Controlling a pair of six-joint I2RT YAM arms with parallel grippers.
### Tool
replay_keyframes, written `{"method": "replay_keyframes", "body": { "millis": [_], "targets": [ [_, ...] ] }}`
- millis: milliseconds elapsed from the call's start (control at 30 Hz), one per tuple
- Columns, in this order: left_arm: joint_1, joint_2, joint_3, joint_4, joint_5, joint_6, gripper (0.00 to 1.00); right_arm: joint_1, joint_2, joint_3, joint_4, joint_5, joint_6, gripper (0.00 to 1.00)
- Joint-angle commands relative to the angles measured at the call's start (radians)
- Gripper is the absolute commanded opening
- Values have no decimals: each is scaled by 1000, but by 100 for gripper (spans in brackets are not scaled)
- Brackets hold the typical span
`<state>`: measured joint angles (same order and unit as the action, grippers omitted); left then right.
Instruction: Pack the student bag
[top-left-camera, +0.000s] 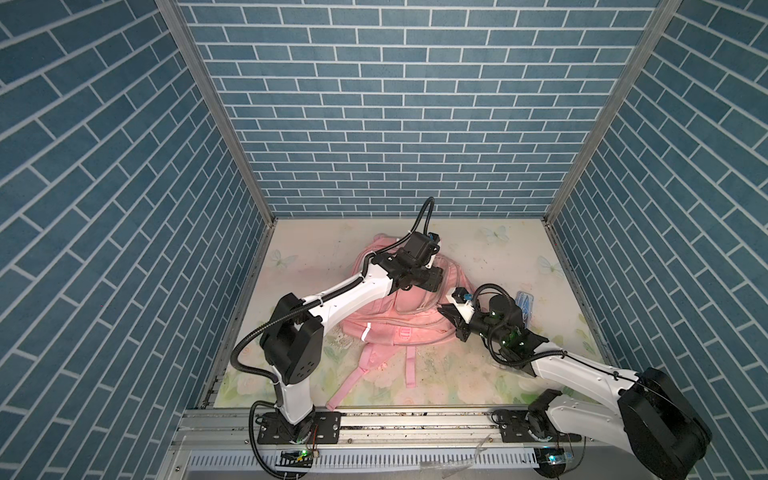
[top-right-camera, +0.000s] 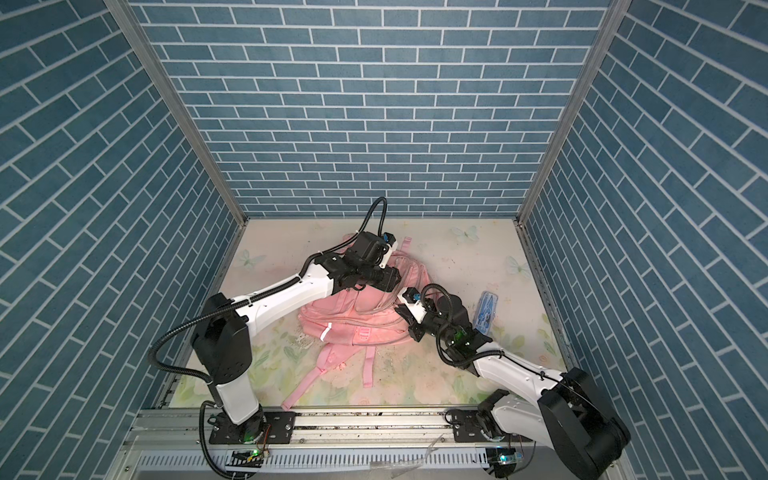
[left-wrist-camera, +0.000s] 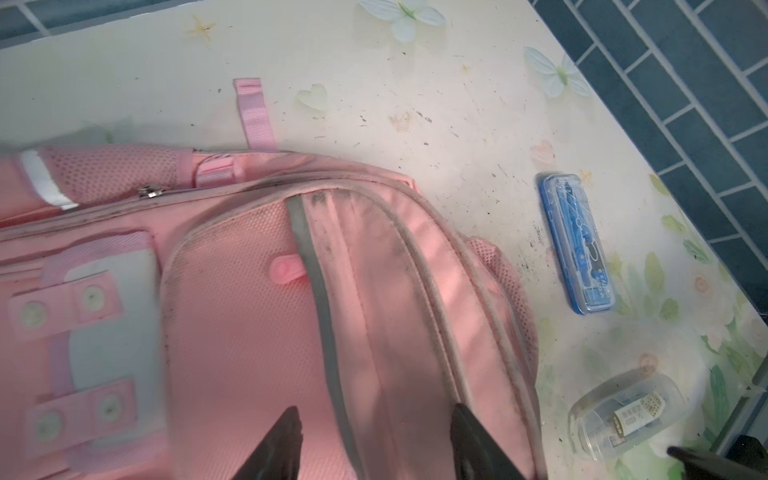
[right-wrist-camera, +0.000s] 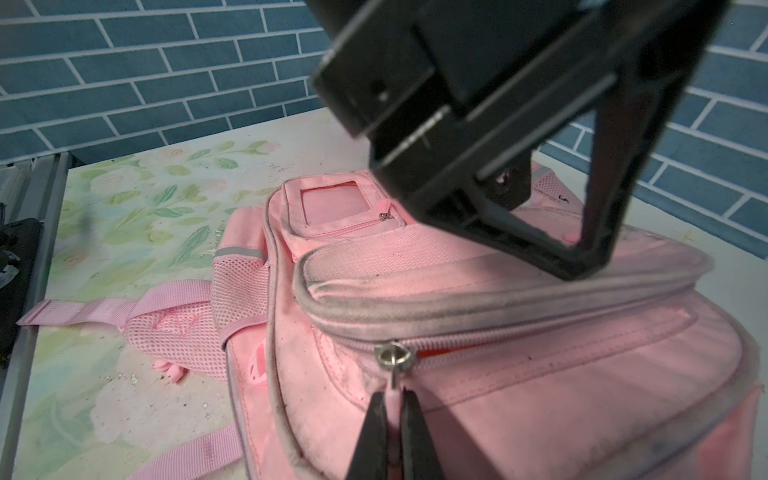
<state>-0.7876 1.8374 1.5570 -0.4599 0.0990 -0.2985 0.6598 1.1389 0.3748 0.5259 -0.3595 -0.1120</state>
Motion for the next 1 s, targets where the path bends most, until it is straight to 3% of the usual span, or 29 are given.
{"method": "replay_keyframes", "body": {
  "millis": [0, 300, 500, 567, 733, 767, 967],
  "targets": [
    [-12, 27, 65, -46, 24, 0, 59, 18, -22, -13, 101, -1, -49, 0],
    [-16, 37, 62, -40, 30, -16, 60, 20, -21, -28, 112, 19, -51, 0],
    [-35, 144, 146, -162, -80, -13, 57, 20, -21, -16, 91, 34, -54, 0],
    [-38, 175, 166, -171, -70, -19, 50, 20, -20, -10, 70, 40, -52, 0],
    [-34, 185, 198, -135, -58, -44, 4, 28, -43, -16, 40, 63, -42, 0],
    [-30, 182, 204, -128, -58, -52, 0, 32, -46, -15, 31, 65, -40, 0],
    [-6, 156, 232, -62, -43, -109, 0, 83, -18, 5, -35, 48, -25, 0]
  ]
}}
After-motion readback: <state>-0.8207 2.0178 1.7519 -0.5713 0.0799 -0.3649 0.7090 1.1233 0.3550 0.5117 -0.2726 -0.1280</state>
